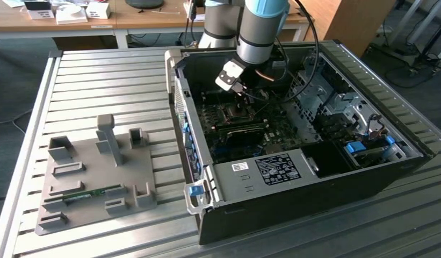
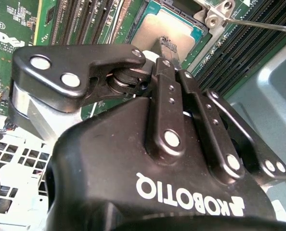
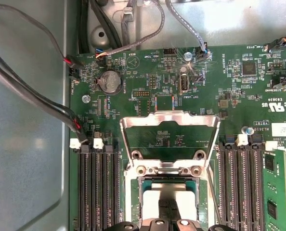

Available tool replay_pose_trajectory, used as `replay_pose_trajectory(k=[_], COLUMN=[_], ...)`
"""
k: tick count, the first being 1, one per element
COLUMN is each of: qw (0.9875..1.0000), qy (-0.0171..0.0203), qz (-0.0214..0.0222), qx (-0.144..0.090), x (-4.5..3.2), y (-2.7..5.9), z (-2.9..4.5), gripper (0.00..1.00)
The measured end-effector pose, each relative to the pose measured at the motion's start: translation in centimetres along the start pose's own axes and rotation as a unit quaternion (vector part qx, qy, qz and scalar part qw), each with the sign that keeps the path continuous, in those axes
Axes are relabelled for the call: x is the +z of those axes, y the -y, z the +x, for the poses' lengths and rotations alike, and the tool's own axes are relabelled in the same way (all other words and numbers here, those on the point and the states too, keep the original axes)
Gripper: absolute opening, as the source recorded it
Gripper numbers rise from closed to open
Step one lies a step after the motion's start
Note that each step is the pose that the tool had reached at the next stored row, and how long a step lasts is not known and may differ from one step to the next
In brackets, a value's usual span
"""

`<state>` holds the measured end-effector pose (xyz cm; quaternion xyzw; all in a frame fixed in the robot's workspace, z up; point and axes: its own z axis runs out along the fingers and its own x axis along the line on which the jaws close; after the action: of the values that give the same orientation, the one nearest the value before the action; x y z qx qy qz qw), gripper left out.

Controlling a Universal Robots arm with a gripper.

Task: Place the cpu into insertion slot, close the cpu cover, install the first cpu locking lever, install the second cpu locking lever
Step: 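Place the cpu into insertion slot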

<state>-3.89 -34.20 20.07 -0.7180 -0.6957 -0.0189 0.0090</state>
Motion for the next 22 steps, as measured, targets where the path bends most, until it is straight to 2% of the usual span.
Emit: replay_pose_trajectory(k=[22], qw=[1.0], qy=[0.0002], qz=[0.0001], qx=[0.0], x=[0.11], y=[0.0], z=[-0.01], gripper=[0.11])
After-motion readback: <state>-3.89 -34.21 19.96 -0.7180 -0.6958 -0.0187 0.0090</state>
